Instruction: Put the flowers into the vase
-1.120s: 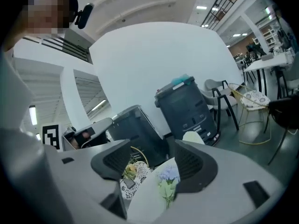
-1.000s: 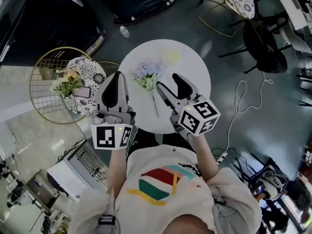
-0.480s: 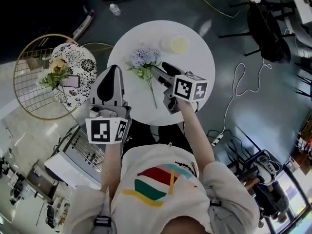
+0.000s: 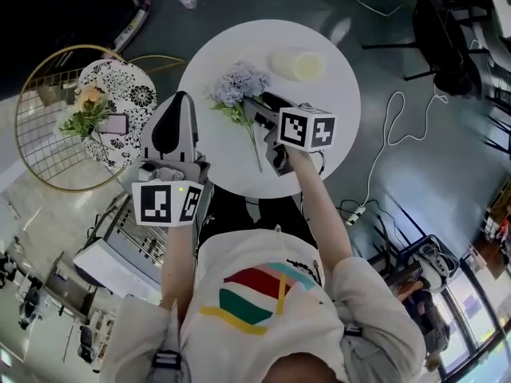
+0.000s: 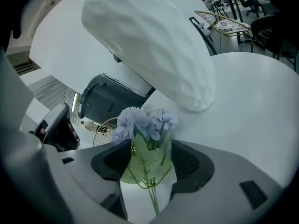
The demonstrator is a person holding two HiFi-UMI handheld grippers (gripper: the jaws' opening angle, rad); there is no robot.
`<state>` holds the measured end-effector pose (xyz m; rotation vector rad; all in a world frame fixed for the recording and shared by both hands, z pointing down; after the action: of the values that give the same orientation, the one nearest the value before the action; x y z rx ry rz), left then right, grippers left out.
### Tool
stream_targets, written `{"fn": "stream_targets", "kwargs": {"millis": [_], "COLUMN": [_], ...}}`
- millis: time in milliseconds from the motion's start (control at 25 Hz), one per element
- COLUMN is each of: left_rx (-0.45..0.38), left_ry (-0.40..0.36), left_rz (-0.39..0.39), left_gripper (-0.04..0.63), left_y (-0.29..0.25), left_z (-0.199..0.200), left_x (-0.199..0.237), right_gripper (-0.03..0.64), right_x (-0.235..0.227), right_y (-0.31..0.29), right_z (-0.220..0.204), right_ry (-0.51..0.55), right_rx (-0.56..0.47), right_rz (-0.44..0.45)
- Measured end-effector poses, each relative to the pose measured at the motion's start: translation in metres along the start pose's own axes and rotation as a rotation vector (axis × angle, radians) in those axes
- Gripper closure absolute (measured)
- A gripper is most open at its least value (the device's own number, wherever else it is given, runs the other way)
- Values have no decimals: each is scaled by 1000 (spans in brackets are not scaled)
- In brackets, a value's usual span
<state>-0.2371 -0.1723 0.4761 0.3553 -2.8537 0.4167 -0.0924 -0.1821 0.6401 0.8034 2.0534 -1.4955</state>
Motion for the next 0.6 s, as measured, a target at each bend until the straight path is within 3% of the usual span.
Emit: {"fn": "stream_targets", "kwargs": {"millis": [280,400,600], "left_rx": [21,20,8], "left_ry": [14,20,19], "left_rz": [11,17,37], "left_gripper": [589,589,589], "left_y": [-2,-2,4], "left_z": [-7,-8,-5], "left_x": [7,12,21], "right_gripper": [355,492,538], "right_x": [-1,4,18], "right_y": [-13,-18,-17], "right_z": [-8,-10,-16], "right_ry": [53,22,61], "right_rx": [84,82,58], "right_rz": [-1,31,59]}}
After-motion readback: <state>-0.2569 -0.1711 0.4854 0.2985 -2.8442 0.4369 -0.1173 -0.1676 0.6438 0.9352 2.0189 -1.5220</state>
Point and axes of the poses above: the fingertips, and each gripper's own axes: y backward along the fingers, x to its left, z out of its top, the point moved 2 cm from there along y, backward along the fingers, and after that the axes turned 2 degrees about -z, right-handed, at the moved point
